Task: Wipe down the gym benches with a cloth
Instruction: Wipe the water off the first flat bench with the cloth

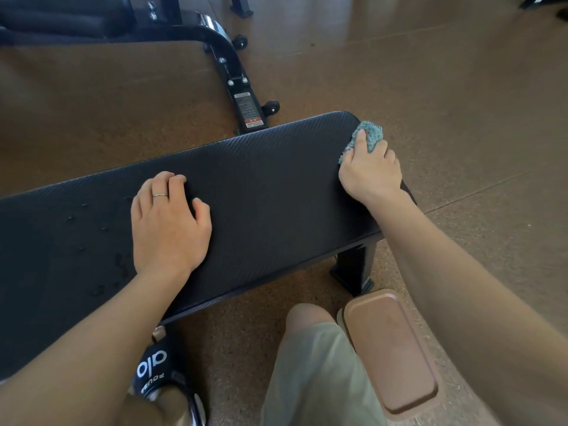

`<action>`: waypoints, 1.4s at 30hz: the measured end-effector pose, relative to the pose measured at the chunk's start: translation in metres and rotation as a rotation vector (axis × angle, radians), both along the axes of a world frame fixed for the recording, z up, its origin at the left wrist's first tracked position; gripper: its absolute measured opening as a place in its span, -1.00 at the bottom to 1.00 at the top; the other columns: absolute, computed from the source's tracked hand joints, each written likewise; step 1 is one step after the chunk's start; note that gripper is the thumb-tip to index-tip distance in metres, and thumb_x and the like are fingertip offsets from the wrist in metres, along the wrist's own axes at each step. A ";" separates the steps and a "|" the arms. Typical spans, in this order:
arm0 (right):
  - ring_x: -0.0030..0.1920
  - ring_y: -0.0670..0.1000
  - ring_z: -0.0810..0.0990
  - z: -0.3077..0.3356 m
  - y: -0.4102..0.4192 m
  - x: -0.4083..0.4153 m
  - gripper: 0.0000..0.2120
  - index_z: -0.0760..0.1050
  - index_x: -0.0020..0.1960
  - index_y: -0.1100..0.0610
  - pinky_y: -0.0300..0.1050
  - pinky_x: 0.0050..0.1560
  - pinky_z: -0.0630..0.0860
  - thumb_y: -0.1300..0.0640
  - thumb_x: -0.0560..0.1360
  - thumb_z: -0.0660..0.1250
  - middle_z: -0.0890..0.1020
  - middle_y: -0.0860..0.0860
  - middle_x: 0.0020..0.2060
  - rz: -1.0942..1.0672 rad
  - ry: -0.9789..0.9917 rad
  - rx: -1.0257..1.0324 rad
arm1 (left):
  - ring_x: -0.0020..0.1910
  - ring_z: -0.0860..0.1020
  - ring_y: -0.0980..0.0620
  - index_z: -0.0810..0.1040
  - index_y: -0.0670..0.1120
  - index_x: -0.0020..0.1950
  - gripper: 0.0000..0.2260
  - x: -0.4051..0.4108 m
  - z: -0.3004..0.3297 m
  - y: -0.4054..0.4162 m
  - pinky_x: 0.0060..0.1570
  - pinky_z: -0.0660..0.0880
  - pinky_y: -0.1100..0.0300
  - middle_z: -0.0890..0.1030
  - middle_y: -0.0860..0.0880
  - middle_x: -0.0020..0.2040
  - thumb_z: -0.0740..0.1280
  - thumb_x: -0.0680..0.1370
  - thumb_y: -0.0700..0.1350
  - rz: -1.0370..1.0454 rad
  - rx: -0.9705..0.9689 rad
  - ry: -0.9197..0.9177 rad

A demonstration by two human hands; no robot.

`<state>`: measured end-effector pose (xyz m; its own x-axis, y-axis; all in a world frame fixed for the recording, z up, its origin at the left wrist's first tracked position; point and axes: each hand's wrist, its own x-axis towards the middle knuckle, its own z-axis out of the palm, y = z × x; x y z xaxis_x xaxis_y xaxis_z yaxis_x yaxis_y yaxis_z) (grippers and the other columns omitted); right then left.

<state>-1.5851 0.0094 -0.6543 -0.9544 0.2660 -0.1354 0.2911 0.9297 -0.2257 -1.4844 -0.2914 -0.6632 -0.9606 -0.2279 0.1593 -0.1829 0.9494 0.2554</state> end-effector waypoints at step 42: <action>0.65 0.15 -0.11 0.003 -0.187 -0.007 -0.47 -0.03 0.67 0.03 0.05 0.62 -0.17 -0.02 0.72 -0.12 -0.02 0.13 0.66 0.610 0.017 0.017 | 0.56 0.25 -0.20 0.36 -0.16 0.53 -0.57 0.063 0.017 -0.129 0.59 0.13 -0.17 0.35 -0.17 0.55 0.16 0.68 -0.03 0.383 0.030 -0.079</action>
<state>-1.5919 -0.1775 -0.6515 -0.9374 -0.3273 -0.1192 -0.2985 0.9312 -0.2093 -1.4213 -0.4201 -0.6464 -0.8144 -0.5753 0.0758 -0.5425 0.8012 0.2528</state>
